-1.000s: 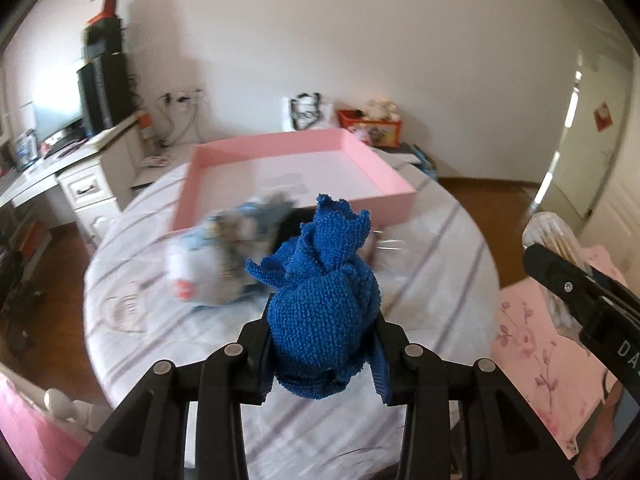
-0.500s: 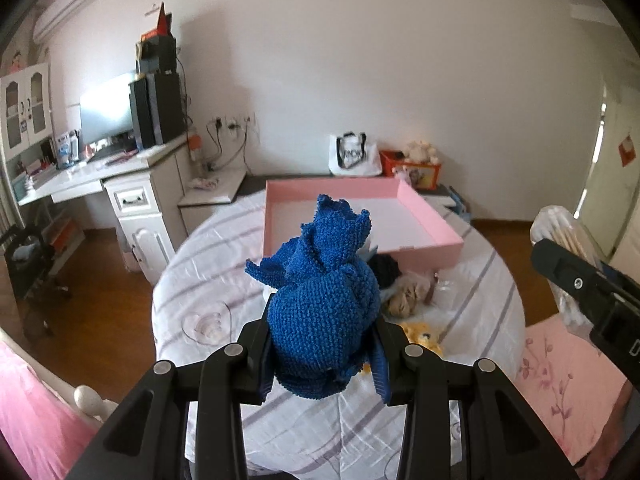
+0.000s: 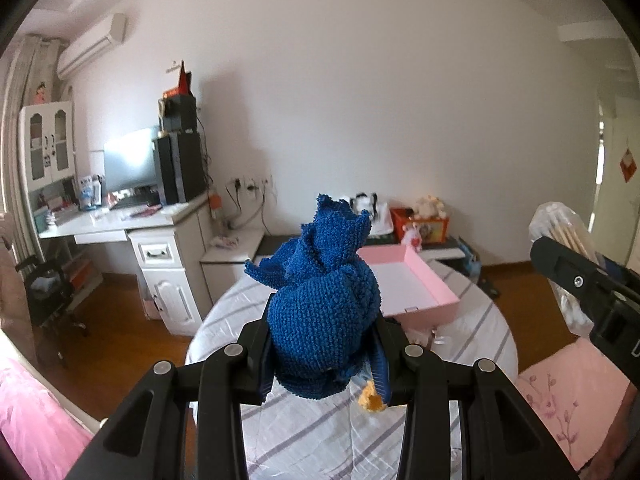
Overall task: Organize soft objects
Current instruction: 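Carry the blue toy and swab bag over the pink tray with both grippers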
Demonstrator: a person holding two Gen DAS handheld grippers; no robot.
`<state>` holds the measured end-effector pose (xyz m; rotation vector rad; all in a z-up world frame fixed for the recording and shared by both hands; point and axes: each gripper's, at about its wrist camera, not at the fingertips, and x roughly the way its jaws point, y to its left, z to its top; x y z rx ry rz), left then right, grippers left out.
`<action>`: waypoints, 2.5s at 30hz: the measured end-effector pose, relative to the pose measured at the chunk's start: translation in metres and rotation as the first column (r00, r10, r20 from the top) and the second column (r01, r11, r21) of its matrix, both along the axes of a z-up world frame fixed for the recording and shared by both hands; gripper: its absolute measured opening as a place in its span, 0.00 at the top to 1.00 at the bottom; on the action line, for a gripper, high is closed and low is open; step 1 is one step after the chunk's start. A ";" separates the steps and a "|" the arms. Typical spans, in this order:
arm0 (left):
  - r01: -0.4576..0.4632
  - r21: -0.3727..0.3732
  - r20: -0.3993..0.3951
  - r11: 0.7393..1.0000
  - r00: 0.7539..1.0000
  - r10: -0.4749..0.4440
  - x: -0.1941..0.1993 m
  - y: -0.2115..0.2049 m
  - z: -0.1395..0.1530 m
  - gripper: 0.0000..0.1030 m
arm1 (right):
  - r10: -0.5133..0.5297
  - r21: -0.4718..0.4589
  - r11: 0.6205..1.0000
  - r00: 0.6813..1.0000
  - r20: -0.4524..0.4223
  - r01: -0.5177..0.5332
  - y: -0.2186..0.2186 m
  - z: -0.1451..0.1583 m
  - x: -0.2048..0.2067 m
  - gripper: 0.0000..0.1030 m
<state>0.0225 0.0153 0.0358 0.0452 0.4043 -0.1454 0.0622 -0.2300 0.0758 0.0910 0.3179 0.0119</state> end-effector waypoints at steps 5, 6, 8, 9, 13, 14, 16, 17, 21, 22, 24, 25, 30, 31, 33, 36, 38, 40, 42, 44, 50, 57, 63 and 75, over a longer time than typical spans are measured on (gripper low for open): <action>-0.018 -0.005 0.045 1.000 0.999 0.019 -0.024 0.002 0.001 0.65 | 0.016 -0.006 1.000 0.999 0.043 -0.016 0.005 0.008 -0.011 0.53; -0.020 -0.006 0.049 1.000 0.999 0.020 -0.027 0.002 0.000 0.65 | 0.019 -0.008 1.000 0.999 0.047 -0.019 0.006 0.008 -0.012 0.53; -0.022 -0.008 0.056 1.000 0.998 0.023 -0.033 0.002 -0.005 0.65 | 0.024 -0.011 1.000 0.998 0.052 -0.024 0.009 0.008 -0.014 0.53; -0.023 -0.009 0.058 1.000 0.998 0.024 -0.035 0.004 -0.006 0.65 | 0.027 -0.012 1.000 0.998 0.051 -0.026 0.010 0.007 -0.013 0.53; -0.023 -0.009 0.054 1.000 0.998 0.023 -0.040 0.004 -0.011 0.65 | 0.026 -0.010 1.000 0.999 0.044 -0.026 0.009 0.006 -0.012 0.53; -0.023 -0.009 0.053 1.000 0.998 0.024 -0.041 0.004 -0.012 0.65 | 0.025 -0.009 1.000 0.999 0.043 -0.025 0.008 0.005 -0.012 0.53; -0.024 -0.009 0.052 1.000 0.998 0.024 -0.043 0.003 -0.013 0.65 | 0.024 -0.009 1.000 0.999 0.046 -0.023 0.008 0.006 -0.012 0.53; -0.023 -0.009 0.052 1.000 0.998 0.024 -0.043 0.003 -0.013 0.65 | 0.024 -0.009 1.000 0.999 0.045 -0.024 0.008 0.006 -0.012 0.53; -0.023 -0.012 0.038 1.000 0.999 0.023 -0.038 0.000 -0.014 0.65 | 0.024 -0.009 1.000 0.999 0.036 -0.024 0.007 0.007 -0.010 0.53; -0.024 -0.011 0.038 1.000 0.999 0.024 -0.038 0.000 -0.013 0.65 | 0.024 -0.008 1.000 0.999 0.034 -0.024 0.007 0.007 -0.010 0.53; -0.024 -0.011 0.034 1.000 0.999 0.025 -0.037 0.000 -0.014 0.65 | 0.024 -0.007 1.000 0.999 0.033 -0.024 0.006 0.007 -0.009 0.53; -0.027 -0.011 0.031 1.000 0.999 0.027 -0.034 0.000 -0.012 0.65 | 0.025 -0.006 1.000 0.999 0.032 -0.025 0.006 0.007 -0.009 0.53; -0.031 -0.008 0.015 0.999 0.999 0.032 -0.018 -0.004 -0.004 0.65 | 0.027 -0.001 1.000 1.000 0.013 -0.027 0.004 0.002 0.000 0.53; -0.032 -0.005 0.007 0.999 0.999 0.032 -0.012 -0.008 0.000 0.65 | 0.027 0.001 1.000 1.000 0.007 -0.027 0.003 0.001 0.003 0.53; -0.030 0.000 -0.004 1.000 1.000 0.030 -0.005 -0.010 0.000 0.65 | 0.027 0.006 1.000 1.000 -0.004 -0.027 0.002 -0.003 0.008 0.53; -0.021 0.006 -0.031 1.000 0.999 0.022 0.011 -0.015 -0.004 0.65 | 0.025 0.012 1.000 0.999 -0.026 -0.025 0.002 -0.008 0.020 0.53; -0.019 0.011 -0.044 1.000 0.999 0.019 0.022 -0.018 -0.005 0.65 | 0.023 0.018 1.000 0.999 -0.044 -0.023 0.000 -0.012 0.028 0.53; -0.014 0.016 -0.061 1.000 0.998 0.015 0.038 -0.023 -0.006 0.65 | 0.021 0.024 1.000 0.998 -0.061 -0.020 -0.003 -0.017 0.037 0.53; -0.011 0.019 -0.074 1.000 0.997 0.013 0.049 -0.025 -0.007 0.65 | 0.017 0.031 0.999 0.997 -0.078 -0.015 -0.007 -0.022 0.047 0.53; -0.010 0.023 -0.089 1.000 0.996 0.012 0.067 -0.030 -0.007 0.65 | 0.011 0.039 0.999 0.996 -0.092 -0.008 -0.010 -0.027 0.058 0.53; 0.001 0.026 -0.128 1.000 0.992 0.002 0.126 -0.045 -0.011 0.65 | -0.010 0.050 0.999 0.992 -0.129 0.017 -0.023 -0.039 0.094 0.53; -0.008 0.048 -0.171 0.999 0.985 0.016 0.212 -0.063 -0.018 0.65 | -0.008 0.068 0.997 0.982 -0.187 0.021 -0.032 -0.061 0.155 0.53; -0.011 0.075 -0.220 0.997 0.975 0.027 0.294 -0.084 -0.031 0.65 | -0.016 0.081 0.996 0.965 -0.261 0.038 -0.039 -0.091 0.210 0.53; 0.027 0.074 -0.335 0.997 0.942 -0.001 0.431 -0.096 -0.069 0.65 | 0.020 0.136 0.990 0.916 -0.401 0.039 -0.049 -0.145 0.274 0.53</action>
